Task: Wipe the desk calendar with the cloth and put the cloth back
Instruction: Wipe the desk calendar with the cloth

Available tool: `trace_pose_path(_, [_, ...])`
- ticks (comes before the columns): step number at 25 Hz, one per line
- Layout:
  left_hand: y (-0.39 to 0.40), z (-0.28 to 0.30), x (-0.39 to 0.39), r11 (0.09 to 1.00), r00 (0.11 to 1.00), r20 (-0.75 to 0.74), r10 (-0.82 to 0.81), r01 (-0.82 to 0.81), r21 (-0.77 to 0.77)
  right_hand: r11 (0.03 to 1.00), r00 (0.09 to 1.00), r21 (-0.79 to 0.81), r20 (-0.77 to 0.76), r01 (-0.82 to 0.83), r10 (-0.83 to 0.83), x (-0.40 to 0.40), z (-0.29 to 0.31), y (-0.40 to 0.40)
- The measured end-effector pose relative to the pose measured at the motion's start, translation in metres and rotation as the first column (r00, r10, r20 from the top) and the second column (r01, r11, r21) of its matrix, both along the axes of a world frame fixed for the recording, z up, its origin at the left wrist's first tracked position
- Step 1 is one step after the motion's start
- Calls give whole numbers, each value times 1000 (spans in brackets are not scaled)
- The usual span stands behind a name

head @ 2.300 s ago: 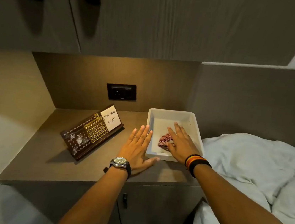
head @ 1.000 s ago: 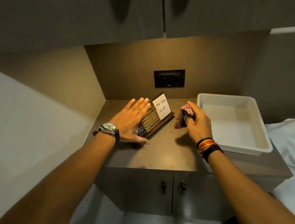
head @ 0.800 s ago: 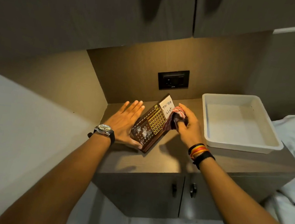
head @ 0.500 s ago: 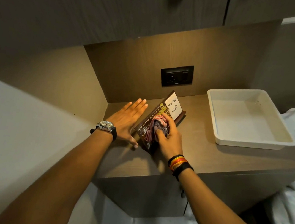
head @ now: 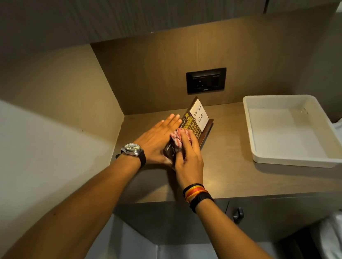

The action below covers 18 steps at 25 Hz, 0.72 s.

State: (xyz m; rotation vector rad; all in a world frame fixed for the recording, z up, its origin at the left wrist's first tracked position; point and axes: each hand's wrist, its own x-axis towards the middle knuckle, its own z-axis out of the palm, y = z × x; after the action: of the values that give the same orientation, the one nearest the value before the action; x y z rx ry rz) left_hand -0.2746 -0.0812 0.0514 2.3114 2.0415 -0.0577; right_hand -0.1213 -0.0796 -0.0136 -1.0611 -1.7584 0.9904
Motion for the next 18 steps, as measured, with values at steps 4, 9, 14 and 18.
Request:
trace_pose_path(4, [-2, -4, 3, 1000, 998, 64, 16, -16, 3, 968, 982, 191, 119, -165, 144, 26, -26, -27])
trace_pose_path(9, [1, -4, 19, 998, 993, 105, 58, -60, 18, 1000, 998, -7, 55, -3, 3, 18, -8, 7])
trace_pose_path(14, [-3, -8, 20, 996, 988, 130, 86, -90, 20, 966, 981, 180, 96, -185, 170, 39, -31, -23])
trace_pose_path(18, [1, -6, 27, 995, 988, 121, 93, -95, 12, 999, 998, 2, 60, -36, 36, 30, -16, 19])
